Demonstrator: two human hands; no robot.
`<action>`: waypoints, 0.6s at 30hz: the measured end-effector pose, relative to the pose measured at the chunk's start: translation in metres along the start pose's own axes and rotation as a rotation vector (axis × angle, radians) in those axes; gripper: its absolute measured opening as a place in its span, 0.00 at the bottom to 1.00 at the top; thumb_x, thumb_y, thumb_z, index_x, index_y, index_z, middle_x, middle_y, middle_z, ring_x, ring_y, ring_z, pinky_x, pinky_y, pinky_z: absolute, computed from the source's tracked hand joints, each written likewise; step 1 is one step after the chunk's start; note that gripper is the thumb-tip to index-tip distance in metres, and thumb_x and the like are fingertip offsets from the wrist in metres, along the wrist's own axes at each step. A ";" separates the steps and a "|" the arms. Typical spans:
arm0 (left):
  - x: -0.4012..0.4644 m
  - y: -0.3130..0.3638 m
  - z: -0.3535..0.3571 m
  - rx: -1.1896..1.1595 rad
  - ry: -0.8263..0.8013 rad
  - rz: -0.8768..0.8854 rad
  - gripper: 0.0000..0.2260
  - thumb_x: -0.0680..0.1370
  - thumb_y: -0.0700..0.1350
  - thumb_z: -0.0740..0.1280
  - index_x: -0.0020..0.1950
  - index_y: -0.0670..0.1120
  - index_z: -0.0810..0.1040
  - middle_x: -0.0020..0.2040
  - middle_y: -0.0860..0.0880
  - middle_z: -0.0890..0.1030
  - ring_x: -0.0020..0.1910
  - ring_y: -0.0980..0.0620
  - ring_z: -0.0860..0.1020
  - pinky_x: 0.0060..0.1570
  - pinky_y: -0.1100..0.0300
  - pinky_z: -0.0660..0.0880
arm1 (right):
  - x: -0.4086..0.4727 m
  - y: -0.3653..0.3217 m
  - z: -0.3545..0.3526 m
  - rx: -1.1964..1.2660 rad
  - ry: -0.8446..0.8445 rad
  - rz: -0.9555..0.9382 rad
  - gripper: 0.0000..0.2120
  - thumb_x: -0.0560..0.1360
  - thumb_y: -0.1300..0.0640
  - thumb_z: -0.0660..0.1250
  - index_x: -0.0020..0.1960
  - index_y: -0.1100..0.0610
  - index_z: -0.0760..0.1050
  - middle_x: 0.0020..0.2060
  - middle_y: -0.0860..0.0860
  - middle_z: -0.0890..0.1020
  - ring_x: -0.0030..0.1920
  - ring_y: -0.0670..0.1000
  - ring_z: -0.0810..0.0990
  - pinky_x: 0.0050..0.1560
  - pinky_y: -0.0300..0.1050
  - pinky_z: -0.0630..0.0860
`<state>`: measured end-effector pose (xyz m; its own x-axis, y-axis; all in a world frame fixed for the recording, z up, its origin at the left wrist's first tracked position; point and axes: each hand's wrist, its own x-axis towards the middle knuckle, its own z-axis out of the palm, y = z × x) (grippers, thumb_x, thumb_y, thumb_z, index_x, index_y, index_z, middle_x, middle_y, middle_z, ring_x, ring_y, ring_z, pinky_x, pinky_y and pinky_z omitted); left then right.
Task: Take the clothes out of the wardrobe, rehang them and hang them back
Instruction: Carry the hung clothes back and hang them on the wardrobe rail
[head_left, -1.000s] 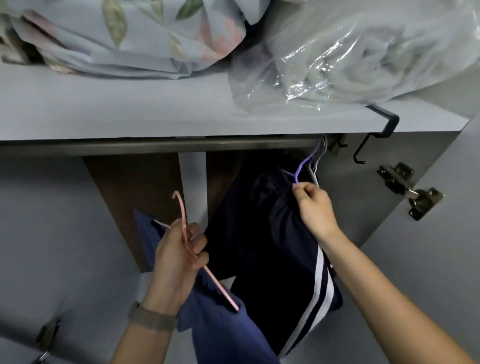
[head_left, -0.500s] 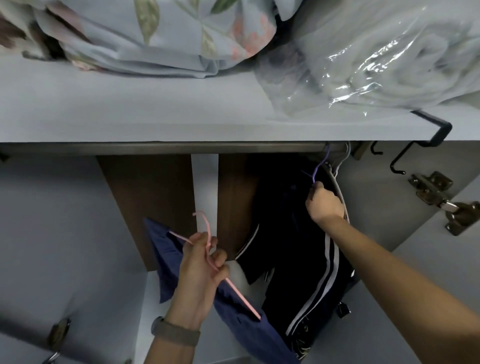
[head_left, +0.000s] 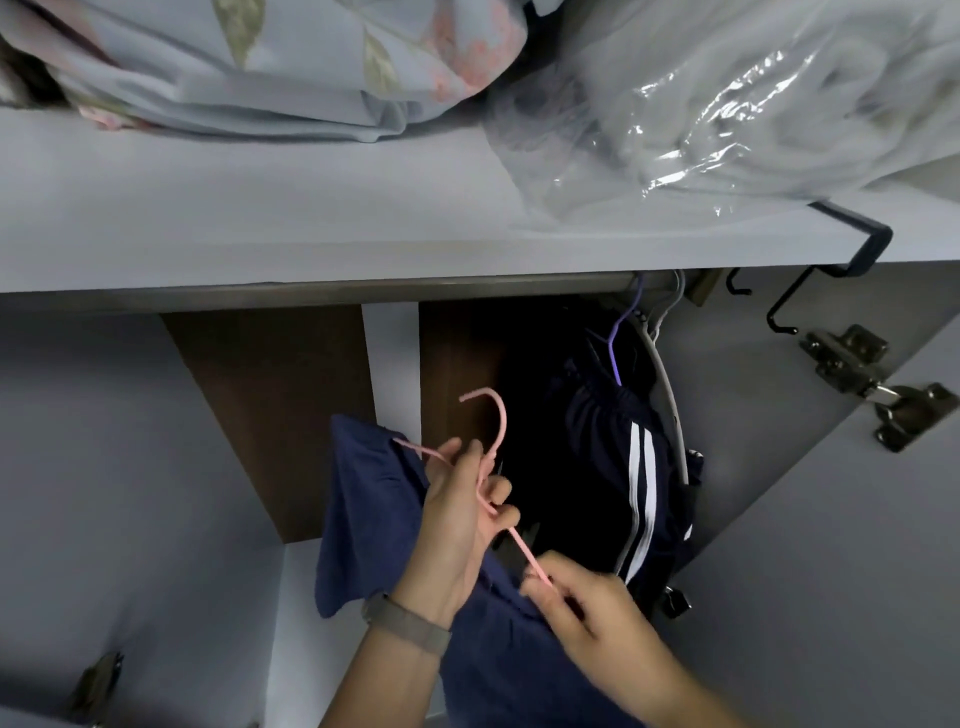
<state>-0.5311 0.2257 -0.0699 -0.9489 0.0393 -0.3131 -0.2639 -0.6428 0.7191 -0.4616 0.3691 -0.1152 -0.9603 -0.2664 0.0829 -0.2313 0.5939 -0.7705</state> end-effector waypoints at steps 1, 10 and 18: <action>0.001 -0.001 0.002 0.041 -0.019 0.023 0.05 0.81 0.42 0.58 0.57 0.47 0.69 0.40 0.50 0.72 0.33 0.55 0.72 0.32 0.62 0.73 | 0.004 0.001 -0.006 0.031 0.063 0.039 0.06 0.79 0.52 0.62 0.43 0.48 0.74 0.29 0.44 0.74 0.30 0.39 0.69 0.35 0.34 0.67; -0.005 0.010 -0.031 0.433 -0.037 0.047 0.11 0.80 0.38 0.60 0.51 0.46 0.81 0.43 0.49 0.79 0.40 0.52 0.76 0.43 0.60 0.75 | 0.096 -0.001 -0.093 0.039 0.535 0.229 0.10 0.80 0.60 0.61 0.47 0.56 0.81 0.32 0.50 0.79 0.31 0.45 0.73 0.33 0.33 0.66; -0.007 0.003 -0.055 0.458 0.063 -0.033 0.09 0.79 0.37 0.60 0.49 0.43 0.80 0.37 0.48 0.76 0.36 0.52 0.73 0.40 0.60 0.71 | 0.148 0.040 -0.075 -0.185 0.527 0.356 0.14 0.80 0.56 0.58 0.47 0.63 0.80 0.38 0.60 0.82 0.41 0.61 0.80 0.41 0.48 0.74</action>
<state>-0.5157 0.1819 -0.0996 -0.9300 -0.0016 -0.3676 -0.3568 -0.2370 0.9036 -0.6242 0.4105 -0.0864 -0.9202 0.3489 0.1775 0.1360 0.7101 -0.6908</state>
